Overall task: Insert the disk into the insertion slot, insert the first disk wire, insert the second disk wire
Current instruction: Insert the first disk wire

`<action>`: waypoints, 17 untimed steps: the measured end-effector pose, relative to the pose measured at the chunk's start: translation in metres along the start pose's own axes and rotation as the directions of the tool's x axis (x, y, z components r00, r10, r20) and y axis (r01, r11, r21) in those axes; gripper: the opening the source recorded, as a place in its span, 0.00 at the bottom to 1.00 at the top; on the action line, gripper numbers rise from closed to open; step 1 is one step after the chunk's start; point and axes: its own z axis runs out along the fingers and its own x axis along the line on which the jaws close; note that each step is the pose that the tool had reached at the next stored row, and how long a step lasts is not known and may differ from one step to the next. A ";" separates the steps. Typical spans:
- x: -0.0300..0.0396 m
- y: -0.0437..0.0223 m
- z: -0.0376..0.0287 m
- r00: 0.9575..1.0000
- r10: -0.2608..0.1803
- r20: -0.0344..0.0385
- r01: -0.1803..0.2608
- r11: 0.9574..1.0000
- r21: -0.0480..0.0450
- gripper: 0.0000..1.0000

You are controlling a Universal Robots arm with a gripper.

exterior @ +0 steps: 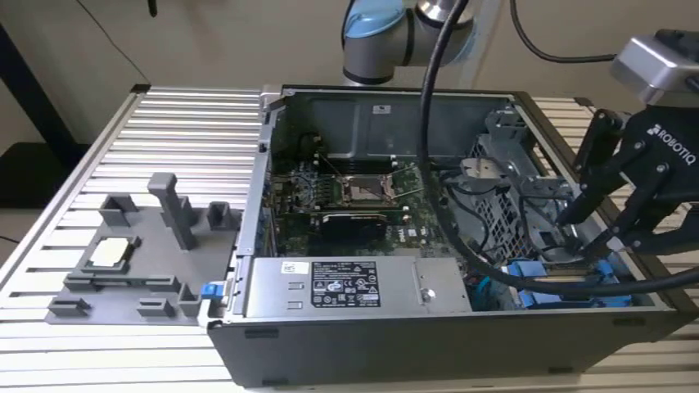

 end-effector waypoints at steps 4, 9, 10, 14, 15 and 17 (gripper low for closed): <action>-0.0007 0.0020 -0.0151 1.000 0.000 -0.002 0.000 1.000 0.000 0.47; -0.0011 0.0050 -0.0170 1.000 -0.004 0.015 0.003 0.998 0.057 0.47; -0.0012 0.0057 -0.0170 1.000 -0.005 0.021 0.004 0.997 0.075 0.47; -0.0013 0.0081 -0.0168 0.999 -0.013 0.046 0.006 0.989 0.146 0.47; -0.0016 0.0085 -0.0164 0.999 -0.015 0.049 0.007 0.987 0.160 0.47; -0.0022 0.0085 -0.0148 0.999 -0.028 0.047 0.020 0.985 0.173 0.47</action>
